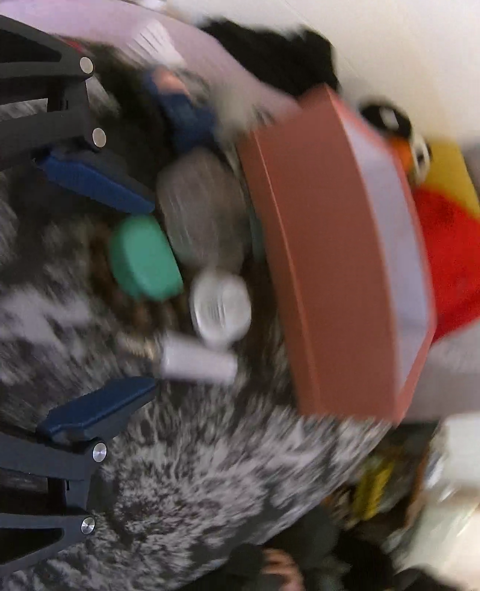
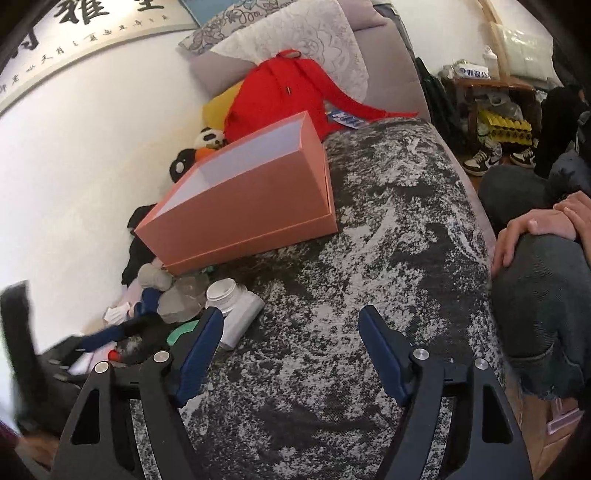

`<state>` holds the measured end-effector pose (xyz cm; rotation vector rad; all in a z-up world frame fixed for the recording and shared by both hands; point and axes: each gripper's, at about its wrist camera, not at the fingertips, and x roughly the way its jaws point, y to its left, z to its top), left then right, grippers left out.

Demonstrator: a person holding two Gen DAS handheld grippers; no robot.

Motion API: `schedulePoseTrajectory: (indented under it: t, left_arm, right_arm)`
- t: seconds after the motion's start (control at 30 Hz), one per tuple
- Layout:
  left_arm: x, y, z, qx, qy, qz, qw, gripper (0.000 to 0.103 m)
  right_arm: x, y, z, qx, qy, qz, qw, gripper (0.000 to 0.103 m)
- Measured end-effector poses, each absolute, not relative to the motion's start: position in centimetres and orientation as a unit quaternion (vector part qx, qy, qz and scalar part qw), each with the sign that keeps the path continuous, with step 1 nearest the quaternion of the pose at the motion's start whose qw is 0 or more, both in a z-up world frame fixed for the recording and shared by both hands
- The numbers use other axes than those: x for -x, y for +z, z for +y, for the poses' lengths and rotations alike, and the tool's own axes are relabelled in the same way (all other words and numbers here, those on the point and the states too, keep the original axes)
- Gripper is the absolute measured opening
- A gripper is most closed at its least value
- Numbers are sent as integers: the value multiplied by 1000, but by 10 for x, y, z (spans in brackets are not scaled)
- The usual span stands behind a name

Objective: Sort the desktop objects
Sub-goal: 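Grasp the white LED bulb with the left gripper, then carry the LED bulb toward the box while the right gripper grasps another black glove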

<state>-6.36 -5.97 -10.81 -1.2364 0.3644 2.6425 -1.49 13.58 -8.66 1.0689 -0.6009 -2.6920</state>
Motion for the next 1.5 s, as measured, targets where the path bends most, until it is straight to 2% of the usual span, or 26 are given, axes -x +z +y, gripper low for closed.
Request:
schedulePoseTrajectory:
  t: [0.13,0.2,0.23,0.3,0.37,0.4,0.53,0.63,0.7,0.9,1.03,1.13,1.37,1.4,1.5]
  left_arm:
    - [107,-125,-44,455,881,56,118,78]
    - [127,-141,-38,483,868,66,95,76]
    - [131,-150,-33,489,863,84,91,71]
    - [132,-163,-23,480,864,130,81,68]
    - [129,-167,-15,464,868,157,84,53]
    - [128,-166,-12,460,869,157,93,28]
    - [119,-162,-11,470,864,134,120,27]
    - [96,-141,-31,470,865,85,151,27]
    - [78,-119,-53,456,873,79,156,27]
    - [42,-84,-144,446,884,56,128,27]
    - [34,-95,-190,447,888,36,105,27]
    - [31,-109,-218,451,887,6,94,27]
    - [23,-135,-262,464,881,-52,82,28]
    - [22,-138,-266,466,879,-58,80,28]
    - [24,-147,-275,473,875,-69,74,28]
  right_arm:
    - [17,-92,148,-362,-901,-226,78,79]
    - [19,-95,155,-364,-897,-240,73,79]
    - [20,-97,157,-366,-894,-248,71,79]
    - [23,-100,162,-369,-889,-262,70,79]
    - [26,-103,164,-373,-884,-273,72,79]
    - [28,-105,164,-374,-882,-278,74,79]
    - [33,-109,160,-379,-880,-277,76,79]
    - [33,-112,160,-380,-878,-280,80,79]
    - [33,-112,160,-380,-877,-282,88,79]
    - [35,-101,112,-385,-872,-230,197,79]
    - [33,-99,39,-403,-850,-153,302,79]
    - [43,-121,-9,-450,-806,-155,351,79]
    - [97,-169,-92,-525,-773,-174,311,78]
    - [105,-170,-102,-525,-770,-184,312,79]
    - [121,-170,-133,-532,-776,-160,298,97]
